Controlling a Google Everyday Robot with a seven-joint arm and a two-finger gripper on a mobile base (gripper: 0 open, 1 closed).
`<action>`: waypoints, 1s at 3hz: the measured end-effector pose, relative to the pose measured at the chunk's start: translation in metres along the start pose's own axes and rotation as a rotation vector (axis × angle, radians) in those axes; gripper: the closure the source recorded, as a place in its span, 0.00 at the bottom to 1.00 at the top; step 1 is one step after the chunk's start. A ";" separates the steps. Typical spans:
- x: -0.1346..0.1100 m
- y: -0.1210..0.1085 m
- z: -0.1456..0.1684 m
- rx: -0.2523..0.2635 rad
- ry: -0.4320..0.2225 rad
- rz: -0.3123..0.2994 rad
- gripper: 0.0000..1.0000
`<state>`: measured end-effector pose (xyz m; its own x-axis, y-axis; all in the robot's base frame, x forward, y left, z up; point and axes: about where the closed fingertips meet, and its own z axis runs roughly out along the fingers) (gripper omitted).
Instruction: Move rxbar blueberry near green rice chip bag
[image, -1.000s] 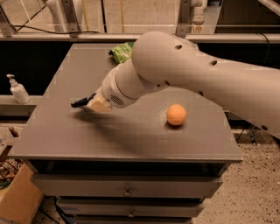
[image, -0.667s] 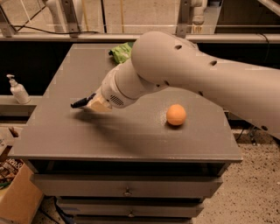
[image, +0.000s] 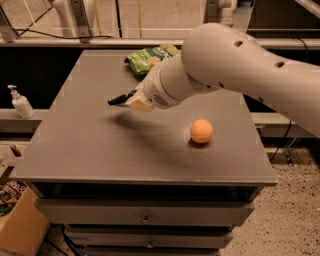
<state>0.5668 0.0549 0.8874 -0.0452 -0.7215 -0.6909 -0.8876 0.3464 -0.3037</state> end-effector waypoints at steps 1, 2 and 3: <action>0.020 -0.043 -0.009 0.044 0.003 0.000 1.00; 0.041 -0.081 -0.003 0.064 0.005 0.002 1.00; 0.063 -0.115 0.011 0.061 0.021 -0.009 1.00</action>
Offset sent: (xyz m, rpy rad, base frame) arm 0.1164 -0.0940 -0.0156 -0.0055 -0.0501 -0.0717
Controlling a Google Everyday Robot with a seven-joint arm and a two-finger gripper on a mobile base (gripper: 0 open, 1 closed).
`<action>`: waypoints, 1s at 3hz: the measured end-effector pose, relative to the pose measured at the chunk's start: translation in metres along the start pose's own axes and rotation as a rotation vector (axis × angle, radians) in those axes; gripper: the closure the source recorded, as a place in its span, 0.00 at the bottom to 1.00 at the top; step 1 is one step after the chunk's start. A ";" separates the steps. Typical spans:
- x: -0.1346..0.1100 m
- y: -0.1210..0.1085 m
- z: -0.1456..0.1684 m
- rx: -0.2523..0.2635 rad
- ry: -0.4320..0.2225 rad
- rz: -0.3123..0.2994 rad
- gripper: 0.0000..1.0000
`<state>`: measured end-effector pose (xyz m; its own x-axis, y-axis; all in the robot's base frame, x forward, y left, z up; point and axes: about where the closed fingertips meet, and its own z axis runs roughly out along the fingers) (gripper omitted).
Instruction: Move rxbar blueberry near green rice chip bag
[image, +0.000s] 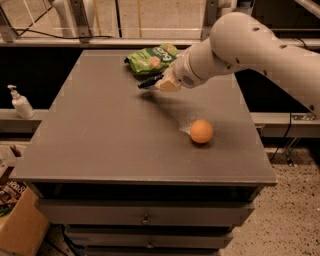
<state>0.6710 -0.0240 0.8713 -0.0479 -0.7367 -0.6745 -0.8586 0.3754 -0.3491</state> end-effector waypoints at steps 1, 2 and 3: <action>0.014 -0.025 0.016 -0.005 0.006 -0.011 1.00; 0.022 -0.050 0.032 -0.001 0.018 -0.035 1.00; 0.025 -0.068 0.040 0.006 0.046 -0.062 1.00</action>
Offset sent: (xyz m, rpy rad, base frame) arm 0.0928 -0.0282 -0.0218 -0.0611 -0.0341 0.0194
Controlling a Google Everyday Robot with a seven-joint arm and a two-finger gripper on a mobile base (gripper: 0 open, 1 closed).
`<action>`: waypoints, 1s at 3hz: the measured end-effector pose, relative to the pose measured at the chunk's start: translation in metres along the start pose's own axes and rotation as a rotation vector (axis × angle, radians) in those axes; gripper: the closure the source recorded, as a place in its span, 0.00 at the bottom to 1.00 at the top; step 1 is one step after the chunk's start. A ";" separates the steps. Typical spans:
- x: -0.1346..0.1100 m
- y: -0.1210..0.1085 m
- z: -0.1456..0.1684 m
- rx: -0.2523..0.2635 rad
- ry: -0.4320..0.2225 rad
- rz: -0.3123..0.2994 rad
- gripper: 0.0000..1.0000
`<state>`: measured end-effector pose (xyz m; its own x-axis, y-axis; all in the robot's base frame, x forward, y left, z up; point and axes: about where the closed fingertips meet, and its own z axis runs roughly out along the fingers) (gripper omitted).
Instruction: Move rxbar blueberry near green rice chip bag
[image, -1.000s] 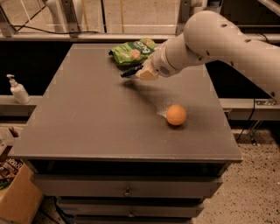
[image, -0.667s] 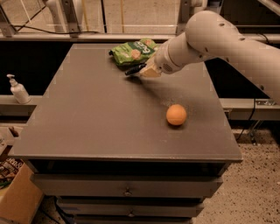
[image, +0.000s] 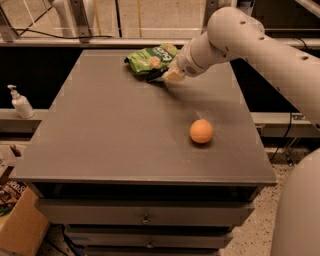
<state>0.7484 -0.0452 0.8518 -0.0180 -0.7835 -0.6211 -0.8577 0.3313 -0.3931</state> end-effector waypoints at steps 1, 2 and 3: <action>0.003 -0.013 0.002 0.019 0.031 -0.017 0.83; 0.005 -0.020 -0.002 0.033 0.049 -0.026 0.61; 0.004 -0.023 -0.006 0.035 0.057 -0.032 0.38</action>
Offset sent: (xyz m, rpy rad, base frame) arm 0.0205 -0.0230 0.0170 -0.0819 -0.0430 -0.0409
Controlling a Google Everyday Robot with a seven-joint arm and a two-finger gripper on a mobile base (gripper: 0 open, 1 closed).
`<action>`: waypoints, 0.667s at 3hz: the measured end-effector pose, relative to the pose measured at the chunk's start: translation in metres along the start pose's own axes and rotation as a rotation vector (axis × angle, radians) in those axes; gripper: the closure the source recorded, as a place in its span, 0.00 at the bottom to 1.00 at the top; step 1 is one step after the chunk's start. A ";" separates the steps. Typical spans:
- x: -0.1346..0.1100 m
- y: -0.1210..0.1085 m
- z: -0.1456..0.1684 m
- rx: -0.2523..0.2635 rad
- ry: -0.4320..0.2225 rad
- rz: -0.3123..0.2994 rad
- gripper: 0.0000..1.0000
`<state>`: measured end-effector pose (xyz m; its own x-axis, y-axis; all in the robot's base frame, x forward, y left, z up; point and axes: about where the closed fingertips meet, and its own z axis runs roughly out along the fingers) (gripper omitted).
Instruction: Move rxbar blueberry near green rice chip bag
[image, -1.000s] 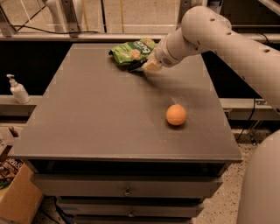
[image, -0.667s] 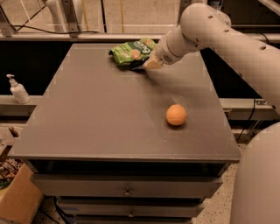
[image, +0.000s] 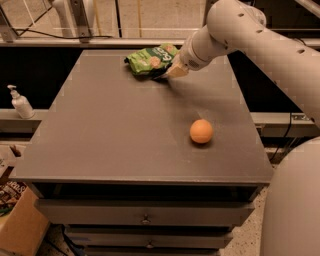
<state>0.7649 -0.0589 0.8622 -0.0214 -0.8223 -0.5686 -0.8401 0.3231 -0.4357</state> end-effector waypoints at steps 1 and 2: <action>-0.001 0.000 -0.001 -0.007 0.007 -0.004 0.13; -0.003 0.001 0.000 -0.016 0.012 -0.007 0.00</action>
Offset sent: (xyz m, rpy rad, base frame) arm -0.0023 0.0014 0.0070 -0.0212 0.0146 0.0085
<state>0.7636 -0.0563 0.8634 -0.0218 -0.8304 -0.5568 -0.8487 0.3097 -0.4287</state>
